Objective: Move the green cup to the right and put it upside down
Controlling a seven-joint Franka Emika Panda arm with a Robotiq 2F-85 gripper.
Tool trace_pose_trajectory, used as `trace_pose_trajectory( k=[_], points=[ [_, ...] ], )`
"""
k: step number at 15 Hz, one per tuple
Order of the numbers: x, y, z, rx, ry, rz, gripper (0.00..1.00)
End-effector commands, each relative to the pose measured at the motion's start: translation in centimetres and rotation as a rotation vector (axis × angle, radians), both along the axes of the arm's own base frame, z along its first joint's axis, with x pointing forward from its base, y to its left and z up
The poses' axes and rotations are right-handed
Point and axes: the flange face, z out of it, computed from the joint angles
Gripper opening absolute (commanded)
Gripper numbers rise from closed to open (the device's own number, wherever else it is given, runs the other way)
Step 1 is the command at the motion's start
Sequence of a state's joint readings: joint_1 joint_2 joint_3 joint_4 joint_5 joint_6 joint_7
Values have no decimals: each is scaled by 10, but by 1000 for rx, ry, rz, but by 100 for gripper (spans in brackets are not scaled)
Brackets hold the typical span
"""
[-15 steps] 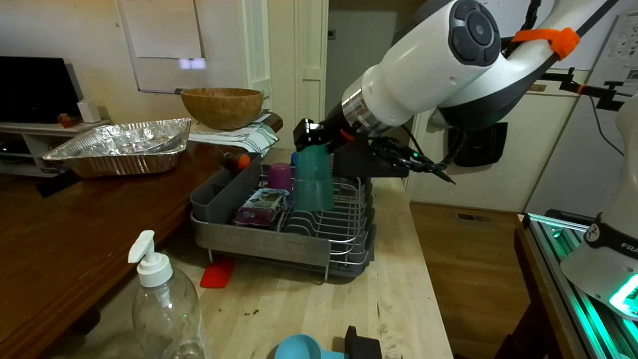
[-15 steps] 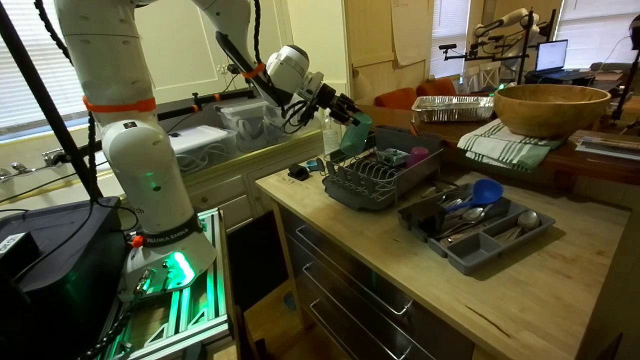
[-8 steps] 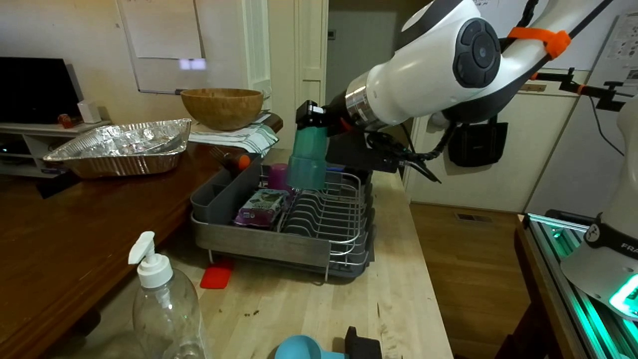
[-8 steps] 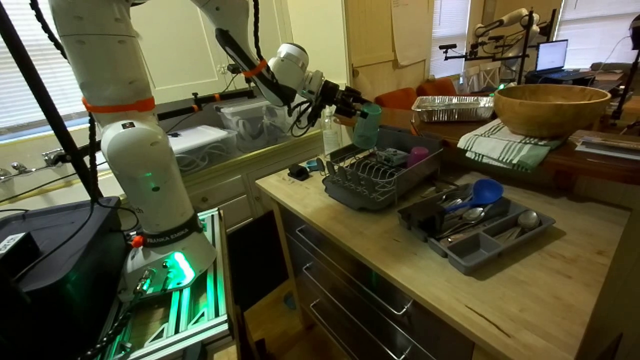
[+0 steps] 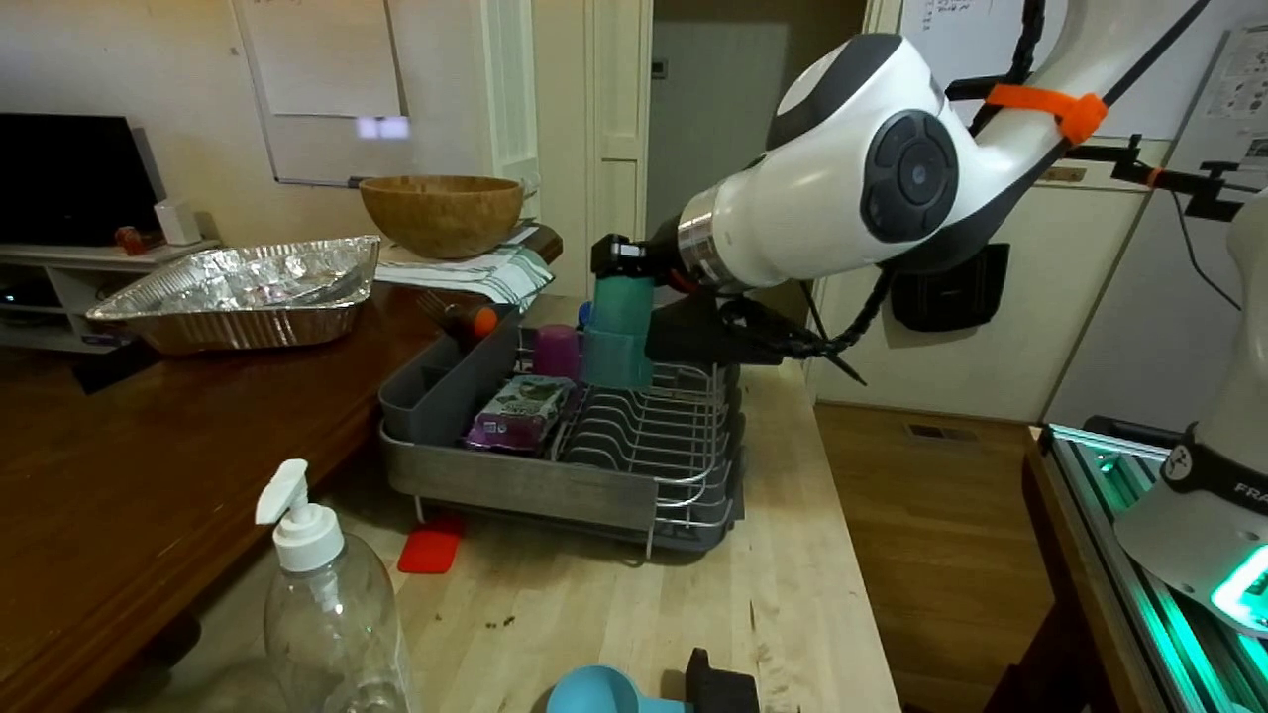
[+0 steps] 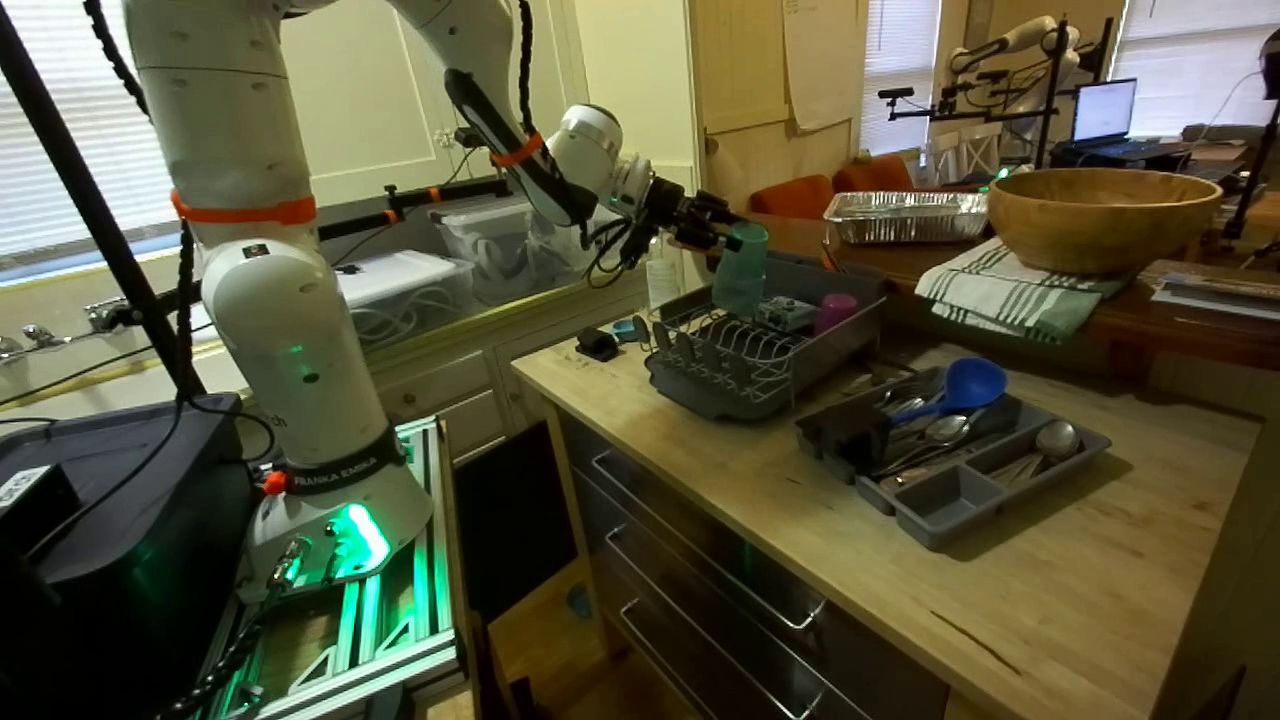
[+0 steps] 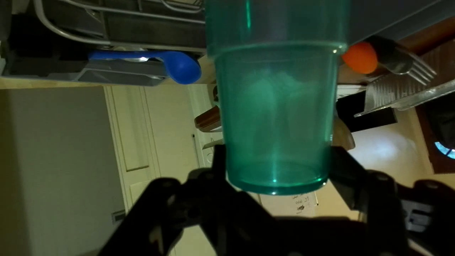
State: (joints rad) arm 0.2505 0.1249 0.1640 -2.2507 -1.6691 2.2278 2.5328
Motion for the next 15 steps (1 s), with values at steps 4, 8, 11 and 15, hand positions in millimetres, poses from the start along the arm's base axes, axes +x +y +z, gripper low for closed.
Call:
trace_pose_trajectory(
  k=[4,8,11,15],
  points=[
    [34,-36,-31,-141,-19,-107,47],
    [52,-47,-53,-154,23,-134,47],
    [63,-60,-62,-187,18,-161,47],
    [64,-75,-61,-232,-8,-211,47]
  ],
)
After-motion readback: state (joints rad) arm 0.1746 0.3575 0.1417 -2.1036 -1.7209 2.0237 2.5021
